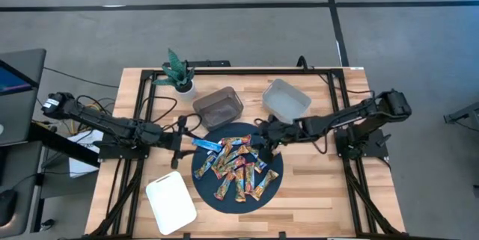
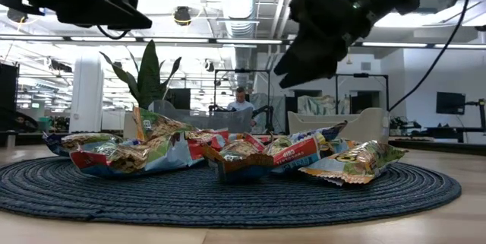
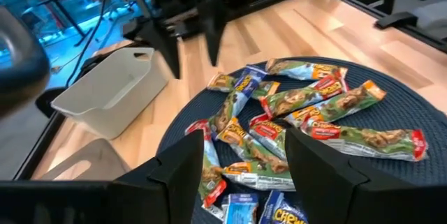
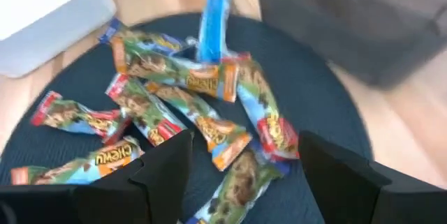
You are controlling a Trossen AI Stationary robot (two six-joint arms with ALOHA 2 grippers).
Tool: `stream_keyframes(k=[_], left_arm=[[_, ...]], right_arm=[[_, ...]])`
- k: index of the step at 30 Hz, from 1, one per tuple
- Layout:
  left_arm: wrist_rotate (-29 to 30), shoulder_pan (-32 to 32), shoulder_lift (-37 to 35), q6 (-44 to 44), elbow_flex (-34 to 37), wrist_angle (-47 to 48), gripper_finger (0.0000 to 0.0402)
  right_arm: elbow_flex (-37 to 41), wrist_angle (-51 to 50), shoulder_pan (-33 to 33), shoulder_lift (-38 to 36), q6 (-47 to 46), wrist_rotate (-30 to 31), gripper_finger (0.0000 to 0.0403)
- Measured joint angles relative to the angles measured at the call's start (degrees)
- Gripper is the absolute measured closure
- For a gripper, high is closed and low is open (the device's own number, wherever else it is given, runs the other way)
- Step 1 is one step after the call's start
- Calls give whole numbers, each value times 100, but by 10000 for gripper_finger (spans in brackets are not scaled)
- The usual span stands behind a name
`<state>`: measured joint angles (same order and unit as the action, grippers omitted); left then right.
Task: Pick and place Granola Bars by type
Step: Put the blue granola bar into the gray bin
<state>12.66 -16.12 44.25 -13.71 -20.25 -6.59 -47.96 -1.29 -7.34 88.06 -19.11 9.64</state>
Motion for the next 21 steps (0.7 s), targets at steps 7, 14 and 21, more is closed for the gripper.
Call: stream_keyframes(k=[7,14,21], left_arm=[[166,2,0,128,0,86,205],[165,2,0,389,0,136,205],[166,2,2,544,0,179,205]], right_arm=[[-1487,-2411,-92,962,-934,585,148],[-2277,-3303,-309,1810,-960,546,148],[-2333,-3469,-579,1733,-1267,539,148]])
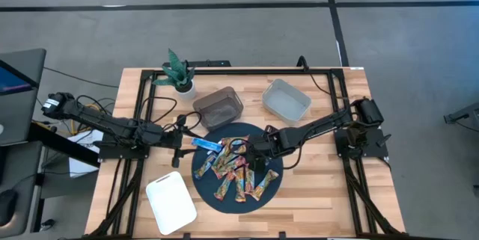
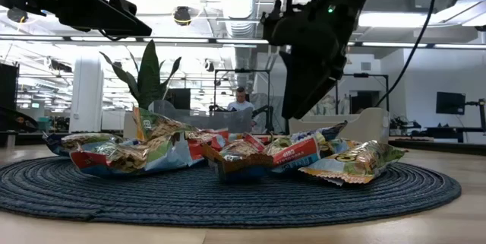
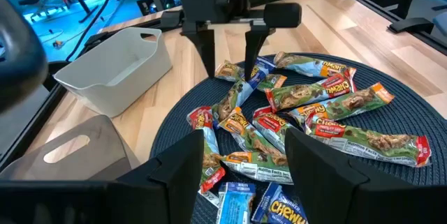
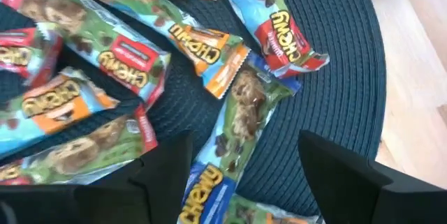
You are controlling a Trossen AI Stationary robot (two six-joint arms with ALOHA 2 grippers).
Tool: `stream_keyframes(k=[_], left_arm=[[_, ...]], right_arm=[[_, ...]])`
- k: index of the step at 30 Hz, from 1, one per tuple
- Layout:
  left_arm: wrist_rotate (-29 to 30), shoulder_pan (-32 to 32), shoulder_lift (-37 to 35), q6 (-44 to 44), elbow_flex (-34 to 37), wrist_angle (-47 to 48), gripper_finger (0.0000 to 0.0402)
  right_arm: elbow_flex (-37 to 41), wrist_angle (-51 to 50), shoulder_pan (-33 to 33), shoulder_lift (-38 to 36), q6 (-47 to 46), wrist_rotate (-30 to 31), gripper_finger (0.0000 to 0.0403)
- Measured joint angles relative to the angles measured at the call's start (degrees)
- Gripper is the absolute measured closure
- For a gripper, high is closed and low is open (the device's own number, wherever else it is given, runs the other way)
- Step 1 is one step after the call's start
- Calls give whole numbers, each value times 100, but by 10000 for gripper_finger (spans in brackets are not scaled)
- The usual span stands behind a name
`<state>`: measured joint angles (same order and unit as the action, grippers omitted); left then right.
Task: Pick and place Granola Bars by type
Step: Put the blue granola bar into the gray bin
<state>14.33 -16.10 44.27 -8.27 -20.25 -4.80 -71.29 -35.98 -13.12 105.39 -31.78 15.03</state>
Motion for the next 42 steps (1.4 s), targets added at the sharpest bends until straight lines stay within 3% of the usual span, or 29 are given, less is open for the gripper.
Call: stream_keyframes(k=[32,42], left_arm=[[0,0,-2,-46,2,151,205],[2,0,-2,-48,2,151,205]], right_arm=[[4,-122,164,337,-122,-662,149],[4,-84,140,336,53,-761,222]])
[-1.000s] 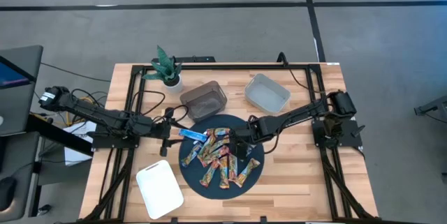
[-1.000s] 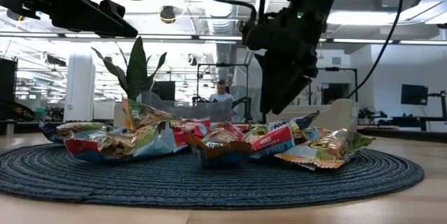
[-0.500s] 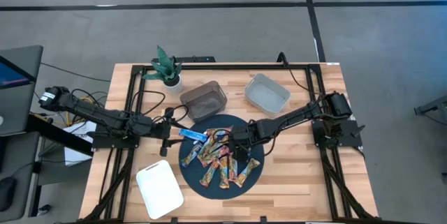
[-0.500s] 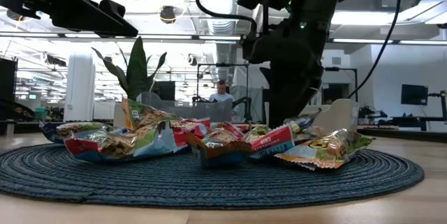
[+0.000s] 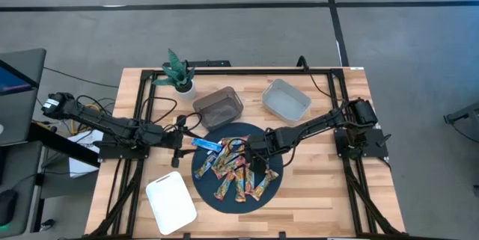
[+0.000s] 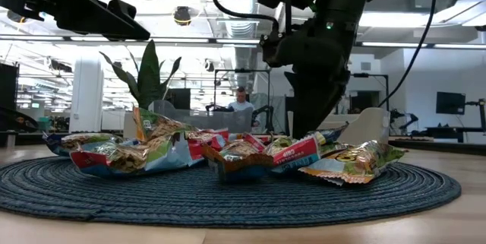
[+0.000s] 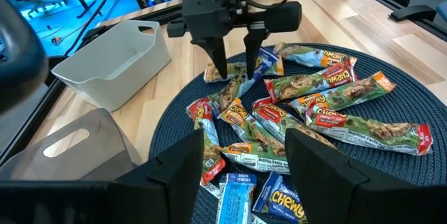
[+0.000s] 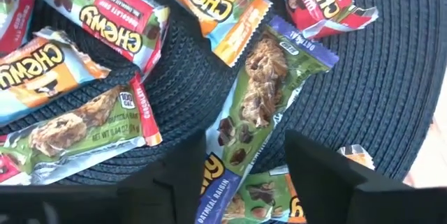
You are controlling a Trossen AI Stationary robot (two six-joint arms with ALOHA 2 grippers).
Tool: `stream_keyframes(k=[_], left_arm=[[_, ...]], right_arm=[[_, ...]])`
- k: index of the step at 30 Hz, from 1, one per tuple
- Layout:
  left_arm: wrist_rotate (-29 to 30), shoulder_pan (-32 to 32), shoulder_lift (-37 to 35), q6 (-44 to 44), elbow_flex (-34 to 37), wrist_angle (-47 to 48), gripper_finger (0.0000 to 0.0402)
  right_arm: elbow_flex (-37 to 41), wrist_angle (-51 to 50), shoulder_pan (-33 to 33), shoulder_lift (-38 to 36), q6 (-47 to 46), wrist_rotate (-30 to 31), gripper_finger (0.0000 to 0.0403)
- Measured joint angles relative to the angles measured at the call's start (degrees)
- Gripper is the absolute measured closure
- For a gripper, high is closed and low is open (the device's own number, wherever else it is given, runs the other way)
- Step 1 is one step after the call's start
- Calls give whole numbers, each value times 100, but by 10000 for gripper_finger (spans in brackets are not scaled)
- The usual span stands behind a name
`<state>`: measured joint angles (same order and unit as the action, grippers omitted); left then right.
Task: Pick and place Granola Bars by type
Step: Put the blue granola bar into the gray bin
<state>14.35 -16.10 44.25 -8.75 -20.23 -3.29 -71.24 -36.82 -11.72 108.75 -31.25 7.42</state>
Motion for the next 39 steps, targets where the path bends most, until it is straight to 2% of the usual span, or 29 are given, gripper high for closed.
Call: stream_keyframes(k=[5,14,16,29,36,39], left_arm=[[0,0,0,0,1,13,205],[2,0,1,-2,2,37,205],[2,1,1,-2,2,39,205],[2,2,1,-2,2,85,205],[13,2,2,-3,2,132,205],[45,6,2,-4,2,126,205]], right_arm=[[0,5,-20,0,170,-4,268],[0,166,-18,0,526,-1,381],[0,168,-20,0,618,0,396],[-81,-29,-107,-184,775,221,402],[-421,-510,-277,-317,775,792,403],[-661,-1109,-370,-320,775,1108,403]])
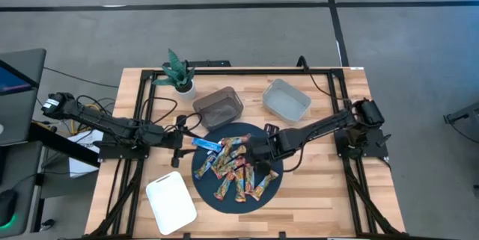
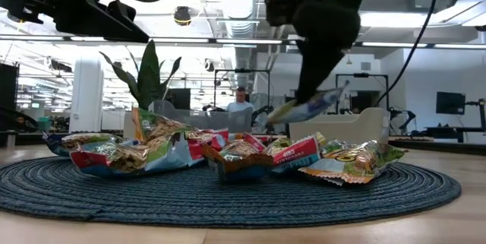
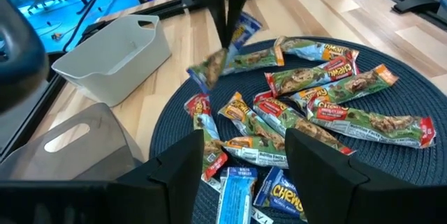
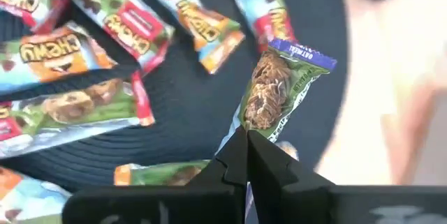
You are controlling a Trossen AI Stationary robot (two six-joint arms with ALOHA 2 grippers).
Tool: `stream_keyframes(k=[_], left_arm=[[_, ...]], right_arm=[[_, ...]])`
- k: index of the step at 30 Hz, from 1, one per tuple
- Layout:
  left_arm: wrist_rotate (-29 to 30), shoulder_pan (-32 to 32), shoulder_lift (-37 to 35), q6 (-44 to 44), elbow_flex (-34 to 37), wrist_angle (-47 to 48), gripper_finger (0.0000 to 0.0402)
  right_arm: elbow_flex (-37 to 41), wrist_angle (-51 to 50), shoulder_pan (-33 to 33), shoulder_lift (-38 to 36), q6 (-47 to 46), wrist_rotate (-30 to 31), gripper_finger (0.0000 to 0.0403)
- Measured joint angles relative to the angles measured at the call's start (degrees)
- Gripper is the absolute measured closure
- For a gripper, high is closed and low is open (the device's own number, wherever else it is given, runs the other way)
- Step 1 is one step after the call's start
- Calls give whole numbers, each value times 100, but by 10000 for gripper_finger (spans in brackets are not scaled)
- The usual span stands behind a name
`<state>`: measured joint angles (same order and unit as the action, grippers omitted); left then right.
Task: Pick and place Granola Bars by type
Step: Put the blue granola bar into the gray bin
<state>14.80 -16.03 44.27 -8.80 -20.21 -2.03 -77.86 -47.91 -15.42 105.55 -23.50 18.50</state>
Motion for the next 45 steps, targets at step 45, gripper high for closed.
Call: stream_keyframes(k=[45], left_arm=[[108,0,-2,-133,0,6,205]], right_arm=[[-344,-2967,2398,8,-681,2519,374]])
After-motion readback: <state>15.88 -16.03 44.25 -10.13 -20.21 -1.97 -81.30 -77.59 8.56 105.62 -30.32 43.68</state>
